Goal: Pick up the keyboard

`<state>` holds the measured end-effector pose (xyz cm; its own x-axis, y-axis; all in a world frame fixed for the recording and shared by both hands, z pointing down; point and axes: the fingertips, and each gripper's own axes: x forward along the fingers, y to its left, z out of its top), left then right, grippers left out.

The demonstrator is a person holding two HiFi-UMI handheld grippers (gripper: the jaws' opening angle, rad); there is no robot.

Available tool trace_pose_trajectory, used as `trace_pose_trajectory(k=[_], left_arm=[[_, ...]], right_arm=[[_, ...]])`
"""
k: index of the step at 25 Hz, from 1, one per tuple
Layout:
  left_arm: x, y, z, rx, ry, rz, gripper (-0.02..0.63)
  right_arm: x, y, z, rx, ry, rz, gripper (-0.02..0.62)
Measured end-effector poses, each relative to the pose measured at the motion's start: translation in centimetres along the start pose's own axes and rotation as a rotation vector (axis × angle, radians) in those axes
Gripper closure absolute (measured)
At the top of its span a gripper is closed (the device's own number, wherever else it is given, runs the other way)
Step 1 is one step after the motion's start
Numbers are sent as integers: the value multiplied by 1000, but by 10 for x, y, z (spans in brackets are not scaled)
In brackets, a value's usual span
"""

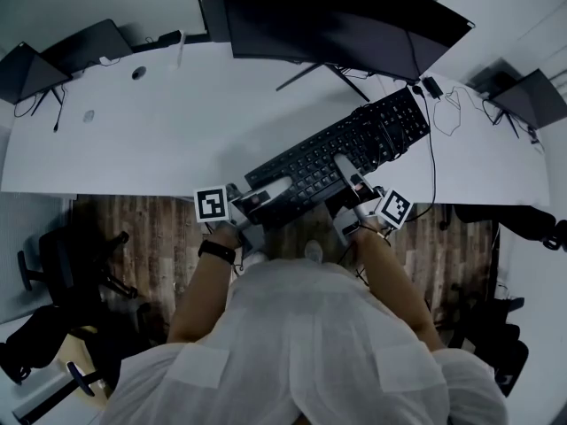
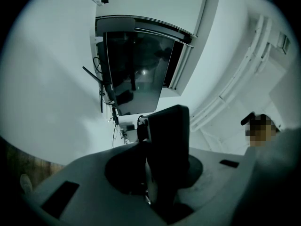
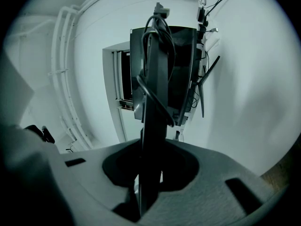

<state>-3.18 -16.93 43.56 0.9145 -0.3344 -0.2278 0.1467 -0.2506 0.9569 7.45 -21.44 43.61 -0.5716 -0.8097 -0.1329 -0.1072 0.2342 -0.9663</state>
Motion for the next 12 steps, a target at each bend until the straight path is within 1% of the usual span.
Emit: trace_pose_trajectory(k=[12], left_arm=[[1,-1,0,0,0,-4,527]], right_arm=[[0,1,0,-2,4,3,526]])
